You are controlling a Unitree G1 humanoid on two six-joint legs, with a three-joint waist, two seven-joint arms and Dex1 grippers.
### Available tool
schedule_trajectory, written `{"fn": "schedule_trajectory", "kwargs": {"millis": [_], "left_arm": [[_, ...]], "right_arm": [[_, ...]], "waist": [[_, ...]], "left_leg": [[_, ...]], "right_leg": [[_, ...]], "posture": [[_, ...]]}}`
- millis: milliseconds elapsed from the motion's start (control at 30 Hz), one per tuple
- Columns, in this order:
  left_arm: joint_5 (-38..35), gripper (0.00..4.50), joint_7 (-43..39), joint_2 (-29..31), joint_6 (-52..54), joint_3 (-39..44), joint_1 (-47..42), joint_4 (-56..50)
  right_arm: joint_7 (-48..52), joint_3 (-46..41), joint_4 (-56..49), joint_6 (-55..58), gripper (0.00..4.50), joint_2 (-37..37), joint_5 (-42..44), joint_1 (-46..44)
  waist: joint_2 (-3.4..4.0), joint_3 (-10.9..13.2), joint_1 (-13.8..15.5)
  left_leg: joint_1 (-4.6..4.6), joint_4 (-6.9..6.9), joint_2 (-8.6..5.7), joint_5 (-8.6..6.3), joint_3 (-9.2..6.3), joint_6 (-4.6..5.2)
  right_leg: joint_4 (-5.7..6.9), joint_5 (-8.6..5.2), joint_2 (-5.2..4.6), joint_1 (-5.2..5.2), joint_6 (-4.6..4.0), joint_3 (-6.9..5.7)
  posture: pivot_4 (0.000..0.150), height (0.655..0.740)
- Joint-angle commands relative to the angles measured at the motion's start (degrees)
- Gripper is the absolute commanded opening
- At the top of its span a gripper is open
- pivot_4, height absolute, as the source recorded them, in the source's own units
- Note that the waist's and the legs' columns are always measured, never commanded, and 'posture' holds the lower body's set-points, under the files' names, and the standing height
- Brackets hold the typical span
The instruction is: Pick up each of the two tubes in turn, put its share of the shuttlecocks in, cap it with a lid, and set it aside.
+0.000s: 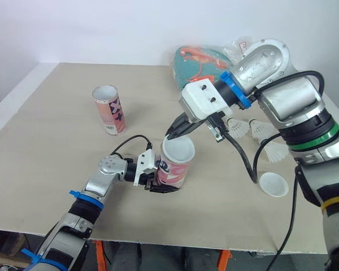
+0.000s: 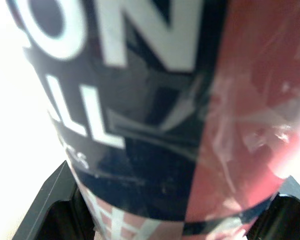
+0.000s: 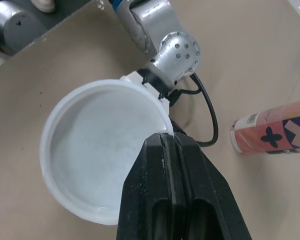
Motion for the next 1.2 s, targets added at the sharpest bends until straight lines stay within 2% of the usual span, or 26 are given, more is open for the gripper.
{"fn": "schedule_trajectory", "kwargs": {"millis": [33, 200, 700, 1000, 1200], "left_arm": [[1.1, 3.17, -0.6, 0.8, 2.3, -1.3, 1.9, 1.9], [1.0, 3.17, -0.5, 0.9, 2.8, -1.2, 2.1, 1.4], [1.0, 3.17, -0.4, 1.2, 3.7, -0.9, 2.9, 0.1], [1.0, 3.17, -0.4, 1.0, 4.1, -1.0, 3.1, -0.2], [1.0, 3.17, -0.5, 1.1, 4.1, -0.9, 2.8, 0.0]], "right_arm": [[2.3, 0.9, -2.1, -2.5, 0.09, -1.0, -1.6, 0.8], [2.3, 1.0, -1.8, -5.0, 0.09, -0.7, -4.7, 1.9], [1.9, -4.0, 1.7, -5.0, 0.09, 3.0, -6.6, 0.2], [2.2, -5.9, 1.2, -5.1, 0.09, 3.1, -6.7, -0.6], [2.3, -4.2, -1.1, -5.2, 0.09, 0.7, -5.3, 0.7]], "waist": [[0.0, 0.0, 0.0], [0.0, 0.0, 0.0], [-0.02, 0.0, -0.1], [-0.02, 0.0, -0.1], [-0.02, 0.0, -0.1]], "left_leg": [[0.0, 0.0, 0.0, 0.0, 0.0, 0.0], [0.0, 0.0, 0.0, 0.0, -0.01, 0.0], [0.21, -0.01, 0.01, 0.0, -0.02, 0.0], [0.27, -0.04, 0.04, 0.0, -0.03, 0.0], [0.27, -0.05, 0.04, 0.0, -0.03, 0.0]], "right_leg": [[0.0, 0.0, 0.0, 0.0, 0.0, 0.0], [0.01, -0.02, 0.0, 0.01, -0.01, -0.01], [0.35, -0.15, 0.05, 0.02, -0.16, -0.01], [0.42, -0.2, 0.09, 0.03, -0.2, -0.01], [0.42, -0.2, 0.09, 0.02, -0.21, 0.0]], "posture": [[0.15, 0.74], [0.15, 0.74], [0.15, 0.74], [0.15, 0.74], [0.15, 0.74]]}}
